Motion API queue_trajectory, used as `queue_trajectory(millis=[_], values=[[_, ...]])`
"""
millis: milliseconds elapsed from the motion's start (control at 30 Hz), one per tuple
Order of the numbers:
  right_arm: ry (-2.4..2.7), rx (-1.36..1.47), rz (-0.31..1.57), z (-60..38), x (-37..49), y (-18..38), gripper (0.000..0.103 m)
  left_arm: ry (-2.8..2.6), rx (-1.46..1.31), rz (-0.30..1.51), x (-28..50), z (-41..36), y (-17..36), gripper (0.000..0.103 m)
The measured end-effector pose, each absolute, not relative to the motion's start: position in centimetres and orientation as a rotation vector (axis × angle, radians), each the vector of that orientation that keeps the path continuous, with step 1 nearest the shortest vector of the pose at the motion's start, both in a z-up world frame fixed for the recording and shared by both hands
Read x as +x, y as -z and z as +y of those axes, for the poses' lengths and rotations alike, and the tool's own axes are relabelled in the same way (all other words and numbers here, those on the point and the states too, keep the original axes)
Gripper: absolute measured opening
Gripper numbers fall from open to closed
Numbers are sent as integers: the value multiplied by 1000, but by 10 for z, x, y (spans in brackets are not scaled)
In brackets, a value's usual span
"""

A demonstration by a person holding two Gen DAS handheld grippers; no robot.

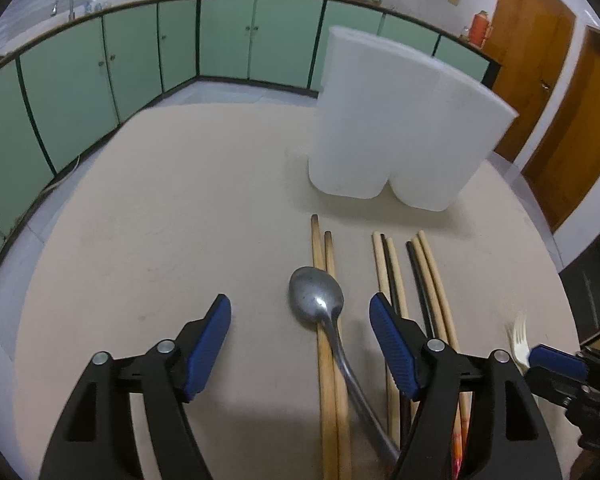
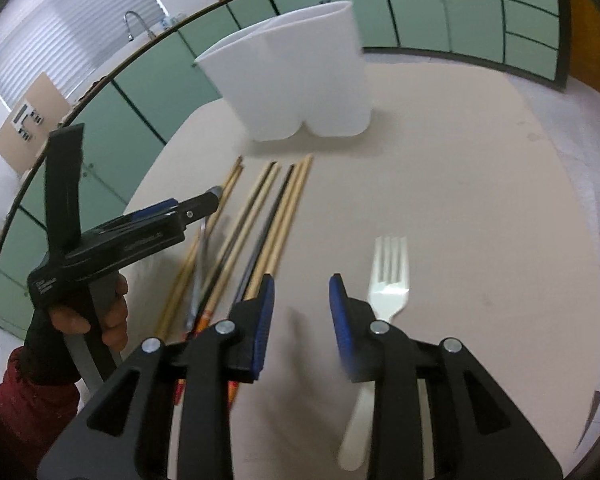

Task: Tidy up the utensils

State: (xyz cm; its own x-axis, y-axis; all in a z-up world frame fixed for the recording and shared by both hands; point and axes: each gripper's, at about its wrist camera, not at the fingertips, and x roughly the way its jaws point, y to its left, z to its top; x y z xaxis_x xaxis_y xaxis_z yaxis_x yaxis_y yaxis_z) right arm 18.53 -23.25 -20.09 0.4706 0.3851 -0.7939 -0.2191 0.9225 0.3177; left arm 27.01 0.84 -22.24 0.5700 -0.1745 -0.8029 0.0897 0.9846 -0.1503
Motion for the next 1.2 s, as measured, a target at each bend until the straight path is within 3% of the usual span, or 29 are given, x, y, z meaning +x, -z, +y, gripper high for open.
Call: queue_trajectory(millis=[133,300,900,1200], values=[[-358,166,1010,-238,184,205,29,145,-111,963,277,8,228,68],[-344,172,1014,-241,185,208,29,170,-124,962,278,10,227,30],[-244,150,1041,-255,193,210,29,420,-108,862,231,4,202,29],[-216,137,1066,-253,198,216,29,486,-48,928,230,-28,222,29]])
